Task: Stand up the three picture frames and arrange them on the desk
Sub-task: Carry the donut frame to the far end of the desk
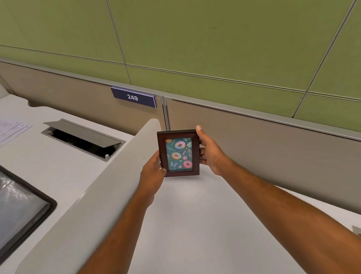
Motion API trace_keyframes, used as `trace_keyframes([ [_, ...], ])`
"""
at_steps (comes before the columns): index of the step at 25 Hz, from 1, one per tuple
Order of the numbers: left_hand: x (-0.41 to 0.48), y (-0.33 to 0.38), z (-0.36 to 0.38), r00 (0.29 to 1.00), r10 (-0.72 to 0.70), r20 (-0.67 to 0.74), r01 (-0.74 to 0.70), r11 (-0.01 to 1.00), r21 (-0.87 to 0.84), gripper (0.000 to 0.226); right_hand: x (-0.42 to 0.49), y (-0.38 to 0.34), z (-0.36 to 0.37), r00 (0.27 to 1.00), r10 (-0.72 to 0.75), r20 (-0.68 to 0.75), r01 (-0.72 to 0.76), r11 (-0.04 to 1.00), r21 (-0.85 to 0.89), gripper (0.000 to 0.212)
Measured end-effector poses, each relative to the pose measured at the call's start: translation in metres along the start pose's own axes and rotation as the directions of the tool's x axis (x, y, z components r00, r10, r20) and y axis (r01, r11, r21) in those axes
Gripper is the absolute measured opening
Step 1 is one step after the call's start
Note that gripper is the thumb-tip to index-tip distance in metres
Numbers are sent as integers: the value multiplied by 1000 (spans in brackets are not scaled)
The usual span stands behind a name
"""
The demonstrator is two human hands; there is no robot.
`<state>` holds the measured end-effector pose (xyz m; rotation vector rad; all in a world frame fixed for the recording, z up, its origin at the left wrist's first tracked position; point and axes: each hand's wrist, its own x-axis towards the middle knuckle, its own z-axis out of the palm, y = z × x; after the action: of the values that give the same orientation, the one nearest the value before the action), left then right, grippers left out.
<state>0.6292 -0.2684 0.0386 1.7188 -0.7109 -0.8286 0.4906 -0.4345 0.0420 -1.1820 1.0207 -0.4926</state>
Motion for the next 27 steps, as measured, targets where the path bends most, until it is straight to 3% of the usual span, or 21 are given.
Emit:
trace_keyframes([
  [21,45,-44,6,997,-35,-64,34,999,-21,67,48,14,8,995,48,84,-41,996,-81,71],
  [24,42,-48,5,992,-81,-96,78,996,-38,65,43,18,8,995,50,82,-38,990,-136,64],
  [27,31,-55,10,968,-174,-179,157,982,-105,69,29,23,0,988,90,124,-60,972,-226,78],
])
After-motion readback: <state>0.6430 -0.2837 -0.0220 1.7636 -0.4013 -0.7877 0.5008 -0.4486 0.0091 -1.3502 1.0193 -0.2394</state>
